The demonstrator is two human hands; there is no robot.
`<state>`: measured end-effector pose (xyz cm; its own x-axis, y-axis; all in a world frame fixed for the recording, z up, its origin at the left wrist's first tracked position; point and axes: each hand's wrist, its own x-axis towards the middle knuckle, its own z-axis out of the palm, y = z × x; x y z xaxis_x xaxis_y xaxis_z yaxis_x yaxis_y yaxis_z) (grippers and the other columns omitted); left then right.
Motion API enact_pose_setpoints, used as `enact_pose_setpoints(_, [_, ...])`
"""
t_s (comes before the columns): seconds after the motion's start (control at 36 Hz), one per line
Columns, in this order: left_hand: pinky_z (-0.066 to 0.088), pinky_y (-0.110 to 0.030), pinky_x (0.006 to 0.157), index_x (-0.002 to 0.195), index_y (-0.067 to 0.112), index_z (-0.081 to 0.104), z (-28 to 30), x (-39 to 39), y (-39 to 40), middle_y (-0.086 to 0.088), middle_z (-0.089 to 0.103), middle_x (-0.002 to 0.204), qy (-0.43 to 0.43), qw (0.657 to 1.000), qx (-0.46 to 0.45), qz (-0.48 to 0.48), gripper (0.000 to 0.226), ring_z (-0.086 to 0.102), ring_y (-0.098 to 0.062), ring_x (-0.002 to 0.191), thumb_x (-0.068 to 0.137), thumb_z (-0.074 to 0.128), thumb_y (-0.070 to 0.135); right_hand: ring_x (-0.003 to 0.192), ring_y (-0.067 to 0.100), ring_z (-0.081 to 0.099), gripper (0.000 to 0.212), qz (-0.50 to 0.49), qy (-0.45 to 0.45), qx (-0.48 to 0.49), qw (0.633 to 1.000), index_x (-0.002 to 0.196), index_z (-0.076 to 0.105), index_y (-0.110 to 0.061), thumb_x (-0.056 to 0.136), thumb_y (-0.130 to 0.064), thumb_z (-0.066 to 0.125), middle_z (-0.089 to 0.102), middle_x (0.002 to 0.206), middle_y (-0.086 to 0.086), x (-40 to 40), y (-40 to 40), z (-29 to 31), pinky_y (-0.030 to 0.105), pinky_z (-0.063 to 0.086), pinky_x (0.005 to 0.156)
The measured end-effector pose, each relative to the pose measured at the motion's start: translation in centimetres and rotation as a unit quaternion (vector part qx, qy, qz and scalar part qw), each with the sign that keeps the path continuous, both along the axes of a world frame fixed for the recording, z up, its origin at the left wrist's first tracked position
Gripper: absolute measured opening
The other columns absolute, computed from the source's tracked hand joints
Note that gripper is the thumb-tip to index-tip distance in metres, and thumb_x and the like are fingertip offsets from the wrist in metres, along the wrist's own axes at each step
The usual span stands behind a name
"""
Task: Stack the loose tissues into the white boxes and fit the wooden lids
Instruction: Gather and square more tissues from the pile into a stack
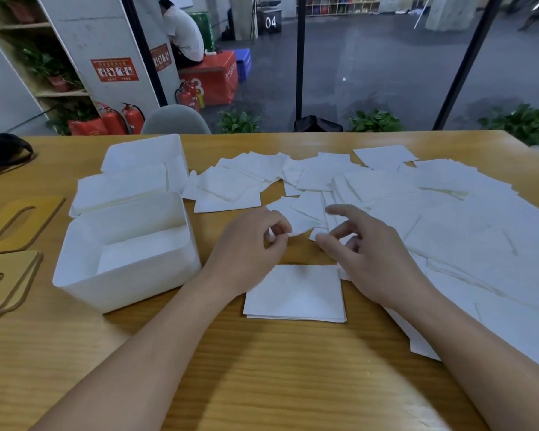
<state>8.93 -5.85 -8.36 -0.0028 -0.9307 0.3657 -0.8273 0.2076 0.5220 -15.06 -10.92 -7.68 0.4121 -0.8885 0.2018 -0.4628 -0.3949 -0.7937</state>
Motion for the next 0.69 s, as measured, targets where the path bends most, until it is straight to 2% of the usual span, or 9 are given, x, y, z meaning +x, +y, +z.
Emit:
enact_pose_setpoints(0.08, [0.043, -0.012, 0.076, 0.098, 0.041, 0.073, 0.5, -1.0, 1.3, 0.017, 0.071, 0.097, 0.086, 0.994, -0.014, -0.060, 0.013, 0.066, -0.015, 0.095, 0.099, 0.072, 0.028, 0.073, 0.015, 0.078, 0.048, 0.027, -0.067, 0.062, 0.995, 0.150, 0.053, -0.049, 0.104, -0.061, 0.063, 0.078, 0.100, -0.014, -0.1, 0.0, 0.3, 0.025, 0.056, 0.067])
enact_pose_setpoints(0.14, [0.044, -0.015, 0.076, 0.101, 0.041, 0.076, 0.7, -1.9, 1.6, 0.016, 0.073, 0.100, 0.100, 0.989, -0.006, -0.109, 0.014, 0.067, -0.018, 0.096, 0.101, 0.074, 0.027, 0.075, 0.018, 0.079, 0.034, 0.038, -0.090, 0.079, 0.992, 0.137, 0.066, -0.047, 0.106, -0.060, 0.061, 0.079, 0.096, -0.010, -0.1, 0.1, 0.5, 0.029, 0.053, 0.067])
enact_pose_setpoints(0.19, [0.049, -0.025, 0.076, 0.103, 0.039, 0.078, 0.8, -2.4, 1.7, 0.012, 0.076, 0.103, 0.129, 0.980, 0.020, -0.150, 0.010, 0.068, -0.023, 0.097, 0.103, 0.076, 0.029, 0.073, 0.017, 0.078, 0.022, 0.047, -0.085, 0.072, 0.993, 0.117, 0.078, -0.042, 0.107, -0.054, 0.063, 0.079, 0.104, -0.013, 0.0, 0.1, 0.6, 0.030, 0.056, 0.062])
enact_pose_setpoints(0.28, [0.051, -0.030, 0.082, 0.109, 0.035, 0.080, 0.7, -2.3, 1.7, 0.010, 0.077, 0.107, 0.156, 0.974, 0.026, -0.162, 0.010, 0.069, -0.025, 0.102, 0.106, 0.073, 0.029, 0.076, 0.012, 0.075, 0.010, 0.038, -0.036, 0.014, 0.999, 0.108, 0.080, -0.040, 0.104, -0.038, 0.071, 0.077, 0.108, -0.022, -0.1, 0.2, 0.3, 0.029, 0.062, 0.066])
enact_pose_setpoints(0.36, [0.046, -0.026, 0.096, 0.119, 0.037, 0.075, 0.6, -1.6, 1.1, 0.015, 0.071, 0.123, 0.139, 0.986, -0.017, -0.092, 0.013, 0.063, -0.020, 0.123, 0.108, 0.071, 0.031, 0.074, 0.004, 0.068, 0.019, 0.034, -0.029, -0.039, 0.998, 0.102, 0.079, -0.040, 0.102, -0.021, 0.073, 0.074, 0.089, -0.024, -0.2, 0.3, 0.2, 0.012, 0.048, 0.065])
enact_pose_setpoints(0.47, [0.035, -0.027, 0.115, 0.146, 0.051, 0.057, 0.7, 0.1, 0.7, 0.033, 0.052, 0.152, 0.109, 0.992, 0.022, -0.055, 0.042, 0.038, -0.001, 0.151, 0.106, 0.064, 0.059, 0.050, 0.007, 0.044, 0.024, 0.087, -0.073, -0.034, 0.993, 0.100, 0.078, -0.034, 0.100, -0.012, 0.068, 0.056, 0.059, -0.022, -0.4, 0.4, 0.7, 0.014, 0.035, 0.052])
enact_pose_setpoints(0.56, [0.046, -0.029, 0.104, 0.152, 0.061, 0.049, 0.9, 0.7, 0.6, 0.033, 0.063, 0.137, 0.158, 0.979, 0.097, -0.080, 0.050, 0.058, 0.001, 0.131, 0.105, 0.060, 0.069, 0.054, 0.009, 0.043, 0.024, 0.111, -0.088, -0.021, 0.990, 0.109, 0.078, -0.032, 0.101, -0.012, 0.067, 0.060, 0.067, -0.017, -0.5, 0.4, 1.1, 0.021, 0.037, 0.052])
enact_pose_setpoints(0.64, [0.047, -0.022, 0.077, 0.141, 0.054, 0.063, 1.1, 0.7, 0.8, 0.030, 0.069, 0.093, 0.178, 0.976, 0.097, -0.085, 0.034, 0.065, 0.001, 0.085, 0.107, 0.066, 0.055, 0.072, 0.012, 0.064, 0.030, 0.121, -0.110, -0.002, 0.987, 0.119, 0.077, -0.036, 0.103, -0.012, 0.070, 0.075, 0.093, -0.011, -0.6, 0.3, 1.4, 0.025, 0.049, 0.060])
enact_pose_setpoints(0.69, [0.048, -0.027, 0.067, 0.129, 0.045, 0.073, 1.3, 0.7, 0.9, 0.013, 0.071, 0.082, 0.177, 0.977, 0.089, -0.081, 0.022, 0.065, -0.016, 0.071, 0.107, 0.068, 0.045, 0.079, 0.018, 0.070, 0.034, 0.113, -0.110, 0.030, 0.987, 0.125, 0.074, -0.041, 0.102, -0.016, 0.073, 0.078, 0.097, -0.006, -0.8, 0.1, 1.3, 0.029, 0.053, 0.066])
